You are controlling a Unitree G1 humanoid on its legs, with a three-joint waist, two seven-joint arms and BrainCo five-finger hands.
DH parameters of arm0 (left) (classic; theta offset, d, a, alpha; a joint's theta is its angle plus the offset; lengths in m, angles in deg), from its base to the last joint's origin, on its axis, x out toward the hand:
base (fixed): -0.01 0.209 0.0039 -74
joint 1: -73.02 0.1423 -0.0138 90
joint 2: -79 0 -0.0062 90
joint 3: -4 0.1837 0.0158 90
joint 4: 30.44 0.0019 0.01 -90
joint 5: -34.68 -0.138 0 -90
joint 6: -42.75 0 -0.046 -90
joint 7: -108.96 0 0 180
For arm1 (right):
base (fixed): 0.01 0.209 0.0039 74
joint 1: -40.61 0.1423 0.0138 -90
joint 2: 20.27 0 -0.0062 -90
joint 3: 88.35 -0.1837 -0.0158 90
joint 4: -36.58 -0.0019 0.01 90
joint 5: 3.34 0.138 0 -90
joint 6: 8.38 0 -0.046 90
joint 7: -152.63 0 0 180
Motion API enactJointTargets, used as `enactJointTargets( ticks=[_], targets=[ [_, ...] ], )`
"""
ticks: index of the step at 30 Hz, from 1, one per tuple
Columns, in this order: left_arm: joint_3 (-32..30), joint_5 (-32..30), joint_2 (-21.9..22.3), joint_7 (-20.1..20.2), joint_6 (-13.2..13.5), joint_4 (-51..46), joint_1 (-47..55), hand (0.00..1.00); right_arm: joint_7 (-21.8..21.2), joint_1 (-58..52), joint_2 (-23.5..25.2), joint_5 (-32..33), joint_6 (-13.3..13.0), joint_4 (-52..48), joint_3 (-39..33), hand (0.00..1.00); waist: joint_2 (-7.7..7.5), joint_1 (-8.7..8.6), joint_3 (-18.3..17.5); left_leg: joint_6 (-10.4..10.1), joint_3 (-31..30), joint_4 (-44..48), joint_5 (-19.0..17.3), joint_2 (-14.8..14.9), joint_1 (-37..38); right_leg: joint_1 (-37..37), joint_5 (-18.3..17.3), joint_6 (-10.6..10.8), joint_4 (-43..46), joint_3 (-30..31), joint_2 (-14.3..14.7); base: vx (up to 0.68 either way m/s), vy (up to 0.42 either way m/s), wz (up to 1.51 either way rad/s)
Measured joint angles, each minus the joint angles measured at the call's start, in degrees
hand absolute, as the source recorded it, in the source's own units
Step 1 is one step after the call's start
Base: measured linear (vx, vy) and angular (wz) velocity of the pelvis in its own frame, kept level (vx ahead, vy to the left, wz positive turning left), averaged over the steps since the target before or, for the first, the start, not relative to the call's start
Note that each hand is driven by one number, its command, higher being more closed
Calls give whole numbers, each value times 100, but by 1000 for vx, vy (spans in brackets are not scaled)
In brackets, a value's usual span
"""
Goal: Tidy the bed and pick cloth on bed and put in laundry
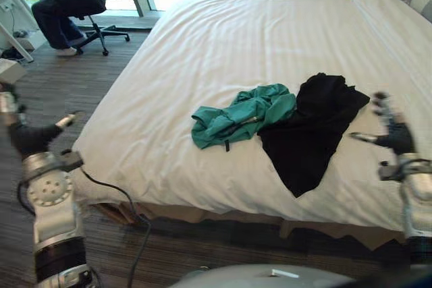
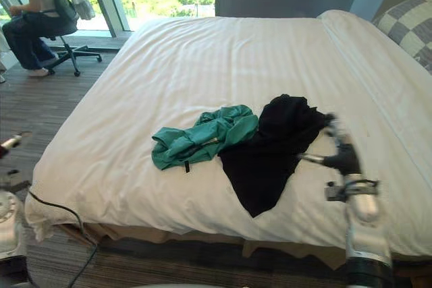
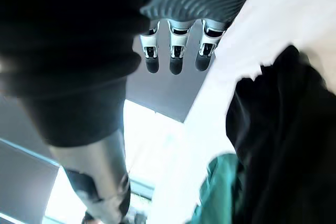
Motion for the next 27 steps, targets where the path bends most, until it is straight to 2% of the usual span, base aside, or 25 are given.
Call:
enactJointTargets(
  ticks=[4, 6, 8, 9, 11, 13, 15, 18, 21, 25, 27],
  targets=[
    [656, -457, -64, 178, -14, 695, -483, 0, 123, 338, 130, -2, 127, 106, 408, 0, -100, -13, 190, 1, 120, 145, -1, 45, -17, -150, 8, -15, 108, 298, 23, -32, -37, -32],
    [962, -684, -303, 144, -26, 1076, -879, 0, 203, 633, 132, 2, 208, 103, 476, 0, -111, -15, 339, -10, 237, 192, -10, 109, -130, -370, 70, -124, 179, 479, 88, -80, -7, -32],
    [1306, -1084, -818, -49, -133, 1611, -1863, 0, 354, 1208, 133, 43, 305, 98, 581, 0, -230, -87, 617, -16, 259, 379, -14, 208, -679, -966, 167, -271, 296, 625, 172, -159, -19, -17],
    [1370, -1172, -904, -148, -155, 1719, -2138, 0, 395, 1356, 132, 63, 346, 97, 582, 0, -246, -95, 714, -16, 261, 412, -14, 232, -796, -1095, 200, -303, 318, 648, 196, -186, -16, -14],
    [1592, -1340, -1101, -567, -296, 2003, -2963, 0, 525, 1785, 132, 201, 458, 84, 600, 0, -306, -130, 1006, -16, 326, 556, -13, 286, -1179, -1511, 331, -290, 371, 793, 234, -176, -3, -18],
    [1658, -1451, -1120, -860, -430, 2131, -3278, 0, 588, 1884, 121, 366, 474, 21, 602, 0, -299, -144, 1208, -15, 408, 626, -13, 299, -1252, -1629, 376, -288, 394, 904, 243, -115, -4, -23],
    [1756, -1528, -1262, -1072, -611, 2141, -3461, 0, 592, 1856, 104, 429, 530, -198, 603, 0, -300, -253, 1276, -15, 428, 695, -13, 327, -1448, -1845, 396, -275, 449, 944, 260, -63, -17, -10],
    [1939, -1557, -1507, -1156, -932, 2144, -3837, 0, 565, 1856, -41, 633, 543, -477, 602, 0, -322, -279, 1401, -16, 592, 762, -12, 405, -1625, -2160, 476, -337, 554, 1144, 346, -17, -31, -30],
    [2177, -1538, -1532, -1161, -1224, 2146, -4258, 0, 525, 1815, -169, 842, 542, -786, 600, 0, -325, -413, 1546, -16, 744, 797, -12, 413, -1625, -2269, 477, -337, 610, 1304, 358, -1, -13, -24],
    [2358, -1430, -1530, -1148, -1403, 2145, -4773, 0, 437, 1693, -179, 1095, 518, -1353, 577, 0, -357, -505, 1633, -16, 943, 875, -12, 453, -1847, -2679, 483, -327, 786, 1515, 401, -7, -20, -25],
    [2532, -1430, -1472, -1131, -1515, 2132, -4994, 0, 352, 1583, -177, 1178, 518, -1671, 580, 0, -378, -551, 1797, -17, 1062, 976, -13, 523, -1918, -2788, 530, -295, 822, 1582, 415, -3, -20, -21]
  ],
)
